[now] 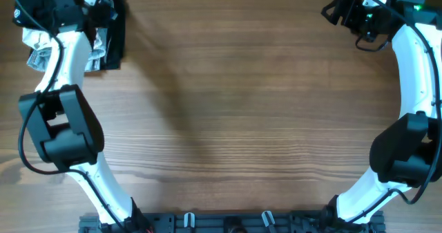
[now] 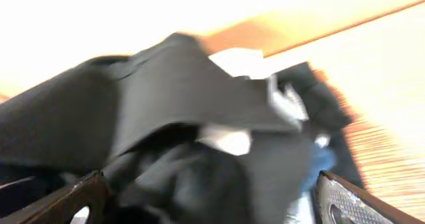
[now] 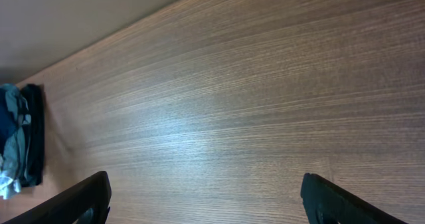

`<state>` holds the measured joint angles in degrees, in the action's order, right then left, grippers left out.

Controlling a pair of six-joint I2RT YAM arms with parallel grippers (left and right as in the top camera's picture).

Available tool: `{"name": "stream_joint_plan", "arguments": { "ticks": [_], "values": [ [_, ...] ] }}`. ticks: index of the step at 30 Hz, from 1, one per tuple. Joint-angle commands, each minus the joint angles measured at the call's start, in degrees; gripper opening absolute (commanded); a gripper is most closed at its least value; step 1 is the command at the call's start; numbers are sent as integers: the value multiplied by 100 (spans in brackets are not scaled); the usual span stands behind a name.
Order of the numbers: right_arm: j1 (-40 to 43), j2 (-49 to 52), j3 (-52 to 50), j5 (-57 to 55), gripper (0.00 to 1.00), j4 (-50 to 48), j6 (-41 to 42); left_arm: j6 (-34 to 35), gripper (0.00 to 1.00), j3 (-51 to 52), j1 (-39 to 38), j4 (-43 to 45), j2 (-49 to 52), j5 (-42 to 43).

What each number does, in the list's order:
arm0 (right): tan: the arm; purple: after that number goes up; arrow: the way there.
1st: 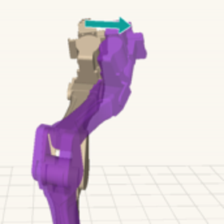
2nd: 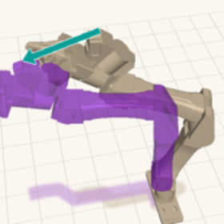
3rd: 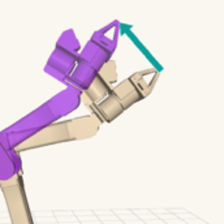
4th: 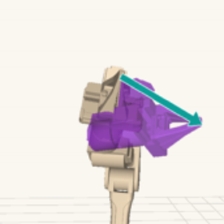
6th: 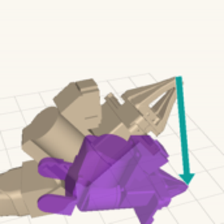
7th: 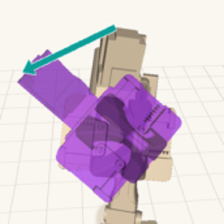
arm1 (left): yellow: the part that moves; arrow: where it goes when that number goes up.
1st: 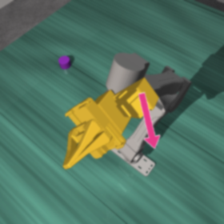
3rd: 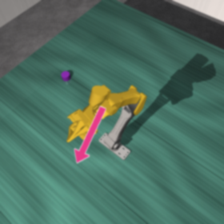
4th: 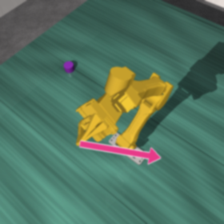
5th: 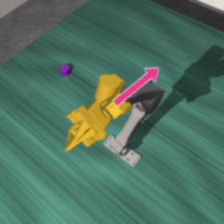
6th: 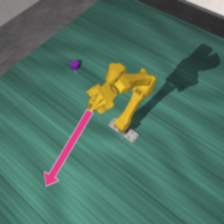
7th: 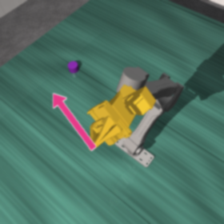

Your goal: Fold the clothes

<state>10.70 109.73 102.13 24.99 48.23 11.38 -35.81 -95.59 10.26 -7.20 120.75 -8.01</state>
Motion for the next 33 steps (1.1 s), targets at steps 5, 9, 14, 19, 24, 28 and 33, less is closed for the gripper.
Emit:
{"name": "stream_joint_plan", "arguments": {
  "ticks": [5,9,14,19,24,28,33],
  "values": [
    [-24,74,-44,-55,93,-31,79,2516,100,-118,-726,-96,-1115,-507],
    [-24,74,-44,-57,93,15,48,3357,100,-118,-520,-85,-1475,107],
    [-262,-634,214,-662,100,721,-1443,3353,100,-116,-817,-1375,-1499,1451],
    [-278,-2159,214,-960,100,1182,-1416,3353,100,-116,-953,-2457,-1499,1462],
    [-275,-3235,212,-1204,100,2055,-1445,3351,100,-116,-953,-2616,-1499,1462],
    [-275,-3250,212,-1655,100,2369,-1908,3351,100,-116,-953,-2616,-1499,1462],
    [-304,-3624,-343,-1543,100,656,-2013,3351,100,-116,-953,-2616,-1499,1462]
  ]
}}
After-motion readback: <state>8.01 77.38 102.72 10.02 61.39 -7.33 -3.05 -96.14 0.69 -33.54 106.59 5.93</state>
